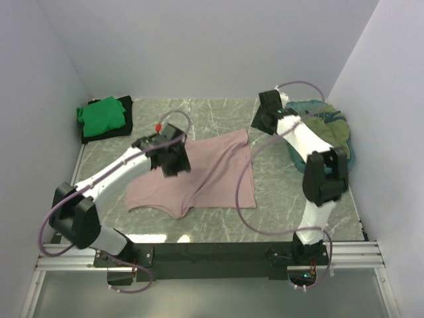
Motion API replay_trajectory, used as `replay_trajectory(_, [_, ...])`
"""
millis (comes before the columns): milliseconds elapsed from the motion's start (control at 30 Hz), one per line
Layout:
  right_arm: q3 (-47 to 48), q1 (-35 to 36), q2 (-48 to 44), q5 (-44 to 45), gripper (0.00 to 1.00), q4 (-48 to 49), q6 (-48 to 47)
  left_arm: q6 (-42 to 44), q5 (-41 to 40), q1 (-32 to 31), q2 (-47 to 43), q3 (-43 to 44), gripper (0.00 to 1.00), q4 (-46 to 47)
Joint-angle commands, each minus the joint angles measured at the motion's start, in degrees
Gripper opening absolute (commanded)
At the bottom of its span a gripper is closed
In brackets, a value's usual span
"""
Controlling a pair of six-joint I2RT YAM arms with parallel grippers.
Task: Fold and stack the tank tops
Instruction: Flatten the tank top out
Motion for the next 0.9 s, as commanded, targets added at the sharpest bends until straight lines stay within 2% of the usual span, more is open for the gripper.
replay_trajectory(0, [-9.15, 0.75, -11.08, 0.89, 0.53, 4.92, 2.0, 2.79, -2.77, 7.99, 5.41, 8.18, 0.55, 5.82])
replay_trajectory(67, [-16.97, 1.97, -16.51, 0.45, 0.52, 6.68, 2.09, 3.93, -9.87, 10.2, 12.07, 16.76, 0.53, 5.04])
replay_trajectory(133, [-23.39, 3.2, -19.78, 1.42, 0.51, 6.86, 1.66, 7.17, -13.23, 11.6, 18.48, 21.19, 0.53, 7.23])
replay_trajectory(200, [-29.79, 5.23, -24.26, 1.42, 0.51, 7.56, 1.48, 11.92, -13.42, 12.92, 23.95, 28.82, 0.52, 6.98])
replay_trajectory(267, [-33.41, 7.85, -28.21, -0.42, 0.5, 8.35, 1.92, 17.02, -12.1, 14.51, 32.47, 37.26, 0.52, 6.62])
replay_trajectory(300, [-36.3, 9.17, -30.41, 0.1, 0.5, 7.84, 2.53, 18.6, -12.27, 15.64, 37.89, 43.21, 0.51, 3.49])
replay_trajectory(367, [-38.78, 13.2, -32.78, 0.54, 0.5, 7.74, 3.15, 19.58, -12.88, 16.36, 41.71, 46.75, 0.5, 2.32])
replay_trajectory(567, [-45.03, 16.39, -40.26, 3.43, 0.49, 5.55, 4.82, 22.74, -6.83, 18.38, 47.08, 47.22, 0.5, 6.88])
replay_trajectory(867, [-50.21, 16.39, -41.07, 3.01, 0.49, 6.07, 5.35, 23.89, -4.89, 19.87, 51.13, 47.84, 0.51, 8.12])
